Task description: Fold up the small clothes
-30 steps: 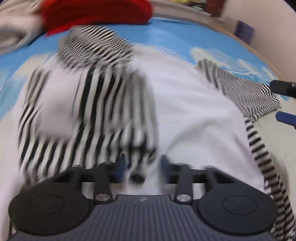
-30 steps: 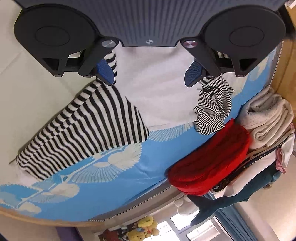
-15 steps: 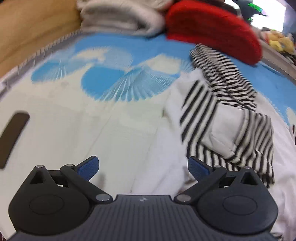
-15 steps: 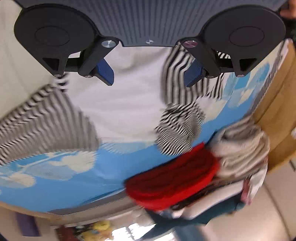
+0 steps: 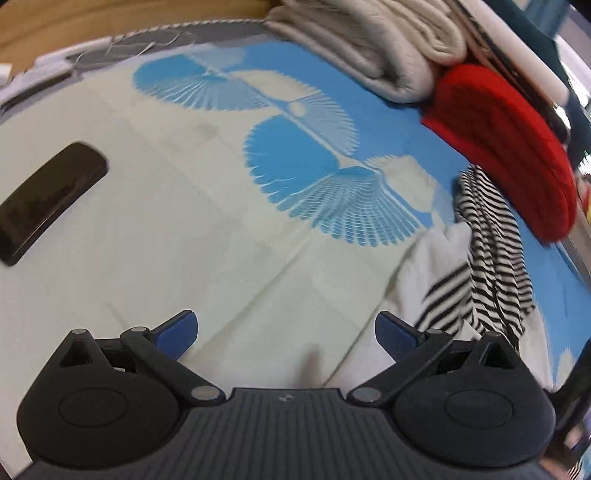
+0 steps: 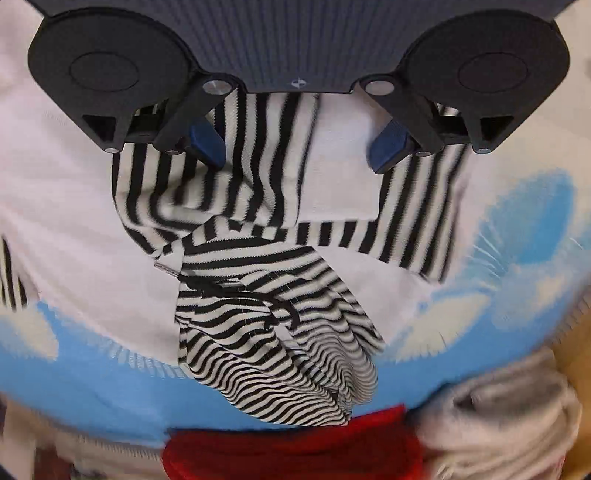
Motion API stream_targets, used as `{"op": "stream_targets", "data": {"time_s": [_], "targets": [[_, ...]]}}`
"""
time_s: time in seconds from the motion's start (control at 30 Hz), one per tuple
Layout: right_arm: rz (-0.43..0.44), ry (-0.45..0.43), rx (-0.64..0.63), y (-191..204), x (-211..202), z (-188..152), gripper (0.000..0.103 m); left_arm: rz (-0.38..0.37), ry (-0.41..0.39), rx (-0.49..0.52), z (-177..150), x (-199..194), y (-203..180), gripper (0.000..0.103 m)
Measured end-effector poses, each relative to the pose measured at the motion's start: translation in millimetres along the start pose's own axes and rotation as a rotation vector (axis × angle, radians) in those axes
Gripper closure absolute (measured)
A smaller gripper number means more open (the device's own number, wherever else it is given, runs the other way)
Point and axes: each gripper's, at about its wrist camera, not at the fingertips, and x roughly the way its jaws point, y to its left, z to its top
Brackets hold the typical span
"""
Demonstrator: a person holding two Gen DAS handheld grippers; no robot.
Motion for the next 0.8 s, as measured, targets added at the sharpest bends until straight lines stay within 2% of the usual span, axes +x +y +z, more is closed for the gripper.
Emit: {"op": "stream_targets", "data": {"time_s": [0.03,0.07,0.1,0.17,0.23,0.3,0.37,0.4,0.47,0.5,0.53,0.57,0.6,0.63,0.67,0.7,0.77,0.8], "targets": [[-0.045,-0.046,-0.054,9,-3,-3,0.076,-0.002,0.003,-0.003,2,-1,2,0.001],[-0.031,-0.059,-0.104,15,-8,-1,0.084,-0.008,0.005,-0.003,3,-2,3,0.001],[0.003,-0.065,-0.124,19,-17,4,0.087,-0.015,0.007,-0.007,2,0,4,0.001],[0.129,-0.114,-0.119,22,-52,22,0.088,-0.012,0.012,-0.03,2,1,7,0.001],[0.261,-0.209,-0.129,18,-97,42,0.088,-0.004,0.02,-0.059,0,2,10,0.001],[0.376,-0.305,-0.129,-2,-141,60,0.088,-0.011,0.03,-0.08,-1,6,11,0.001],[0.449,-0.394,-0.098,-43,-171,70,0.088,-0.011,0.034,-0.075,-3,7,8,0.001],[0.49,-0.415,-0.071,-71,-176,73,0.087,-0.014,0.039,-0.065,-5,9,6,0.001],[0.55,-0.402,-0.034,-132,-167,68,0.067,-0.021,0.048,-0.039,-8,11,0,0.001],[0.501,-0.382,0.009,-165,-155,60,0.038,-0.017,0.052,-0.025,-11,13,-4,0.001],[0.374,-0.368,0.081,-193,-141,50,0.024,-0.012,0.053,-0.014,-13,14,-7,0.001],[0.199,-0.326,0.158,-222,-123,37,0.025,-0.008,0.053,-0.004,-15,16,-11,0.001],[0.084,-0.263,0.212,-248,-106,24,0.028,-0.004,0.055,0.003,-17,17,-14,0.001],[0.018,-0.202,0.273,-272,-93,10,0.031,-0.002,0.058,0.008,-19,19,-18,0.001],[-0.009,-0.165,0.343,-291,-86,-5,0.031,-0.003,0.062,0.014,-20,21,-21,0.001],[0.004,-0.16,0.403,-304,-83,-17,0.031,-0.006,0.064,0.021,-22,22,-25,0.001],[0.098,-0.186,0.477,-314,-86,-36,0.029,-0.006,0.067,0.049,-26,25,-35,0.001],[0.127,-0.17,0.475,-310,-85,-38,0.028,-0.007,0.069,0.062,-27,26,-39,0.001]]}}
